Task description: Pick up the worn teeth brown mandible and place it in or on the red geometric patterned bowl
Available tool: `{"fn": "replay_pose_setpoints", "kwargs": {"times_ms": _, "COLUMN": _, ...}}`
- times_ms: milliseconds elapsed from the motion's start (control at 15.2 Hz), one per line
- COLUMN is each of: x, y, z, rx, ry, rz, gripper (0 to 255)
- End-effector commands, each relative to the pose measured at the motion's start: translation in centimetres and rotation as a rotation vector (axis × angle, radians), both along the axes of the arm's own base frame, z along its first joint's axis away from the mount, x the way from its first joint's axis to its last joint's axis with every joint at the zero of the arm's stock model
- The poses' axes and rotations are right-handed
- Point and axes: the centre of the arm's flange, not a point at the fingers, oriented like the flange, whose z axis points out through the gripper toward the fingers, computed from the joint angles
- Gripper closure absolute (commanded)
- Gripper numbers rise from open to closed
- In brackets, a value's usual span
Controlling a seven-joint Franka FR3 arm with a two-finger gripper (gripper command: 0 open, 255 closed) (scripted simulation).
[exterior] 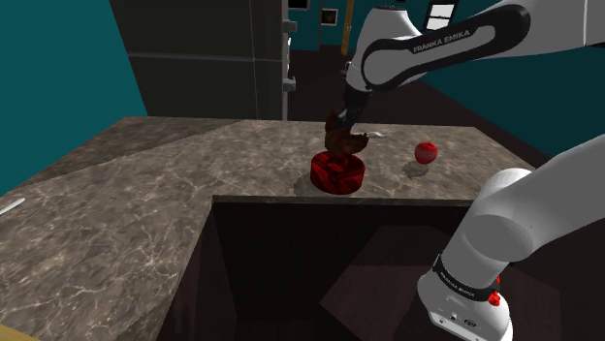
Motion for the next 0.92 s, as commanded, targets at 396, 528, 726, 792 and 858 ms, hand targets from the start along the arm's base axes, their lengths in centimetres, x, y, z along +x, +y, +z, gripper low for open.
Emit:
{"fn": "replay_pose_setpoints", "kwargs": {"times_ms": 396, "x": -0.1, "y": 0.0, "z": -3.8, "rx": 0.000, "ry": -0.001, "rz": 0.000, "gripper": 255}}
{"fn": "replay_pose_setpoints", "kwargs": {"times_ms": 528, "x": -0.1, "y": 0.0, "z": -3.8, "rx": 0.000, "ry": -0.001, "rz": 0.000, "gripper": 255}}
{"fn": "replay_pose_setpoints", "kwargs": {"times_ms": 726, "x": -0.1, "y": 0.0, "z": -3.8, "rx": 0.000, "ry": -0.001, "rz": 0.000, "gripper": 255}}
{"fn": "replay_pose_setpoints", "kwargs": {"times_ms": 792, "x": -0.1, "y": 0.0, "z": -3.8, "rx": 0.000, "ry": -0.001, "rz": 0.000, "gripper": 255}}
{"fn": "replay_pose_setpoints", "kwargs": {"times_ms": 858, "x": -0.1, "y": 0.0, "z": -3.8, "rx": 0.000, "ry": -0.001, "rz": 0.000, "gripper": 255}}
